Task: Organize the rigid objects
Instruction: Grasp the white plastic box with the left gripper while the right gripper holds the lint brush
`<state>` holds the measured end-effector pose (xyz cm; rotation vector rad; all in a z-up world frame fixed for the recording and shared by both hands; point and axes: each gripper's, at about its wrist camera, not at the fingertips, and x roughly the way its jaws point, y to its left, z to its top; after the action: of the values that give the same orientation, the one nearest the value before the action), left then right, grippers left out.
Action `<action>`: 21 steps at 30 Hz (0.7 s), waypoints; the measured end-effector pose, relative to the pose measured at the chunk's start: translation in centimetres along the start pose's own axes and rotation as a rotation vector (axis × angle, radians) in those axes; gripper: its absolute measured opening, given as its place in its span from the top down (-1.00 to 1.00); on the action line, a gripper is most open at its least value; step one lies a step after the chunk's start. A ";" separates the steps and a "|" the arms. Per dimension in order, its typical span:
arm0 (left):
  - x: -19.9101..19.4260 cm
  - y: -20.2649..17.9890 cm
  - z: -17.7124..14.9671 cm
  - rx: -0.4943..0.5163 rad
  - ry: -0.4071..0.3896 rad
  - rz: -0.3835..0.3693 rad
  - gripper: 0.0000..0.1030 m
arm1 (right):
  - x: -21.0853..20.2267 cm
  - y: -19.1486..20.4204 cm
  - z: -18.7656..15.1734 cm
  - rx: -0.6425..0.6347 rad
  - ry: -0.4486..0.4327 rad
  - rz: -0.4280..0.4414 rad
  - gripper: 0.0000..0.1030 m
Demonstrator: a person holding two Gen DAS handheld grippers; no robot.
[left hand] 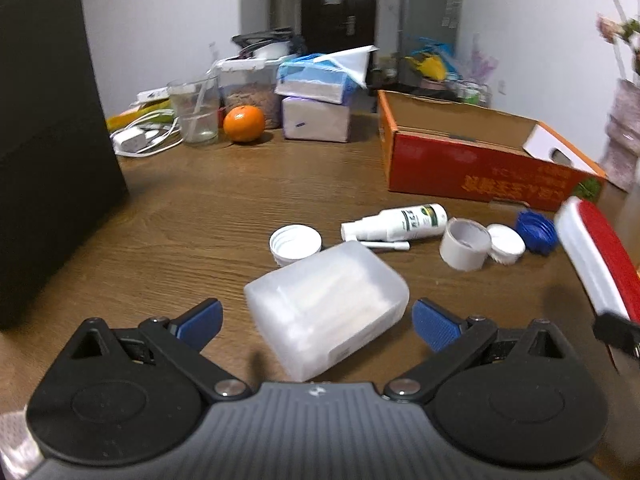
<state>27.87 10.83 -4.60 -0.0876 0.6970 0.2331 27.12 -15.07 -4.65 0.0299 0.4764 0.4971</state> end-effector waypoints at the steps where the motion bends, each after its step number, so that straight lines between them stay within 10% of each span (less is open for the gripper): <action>1: 0.3 -0.3 0.2 -0.016 0.003 0.004 -1.00 | 0.0 -0.3 0.0 0.006 -0.002 -0.011 -0.06; 15: 4.3 -3.3 0.6 -0.064 0.068 0.212 -0.99 | 0.3 -3.3 0.0 0.088 0.018 -0.091 -0.06; 21: 4.3 -2.3 0.5 -0.073 0.070 0.174 -0.63 | 0.3 -3.2 0.1 0.093 0.015 -0.091 -0.06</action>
<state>31.93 9.48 -7.00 -0.1052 0.7663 0.4236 28.83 -17.79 -5.13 0.0935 0.5133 0.3862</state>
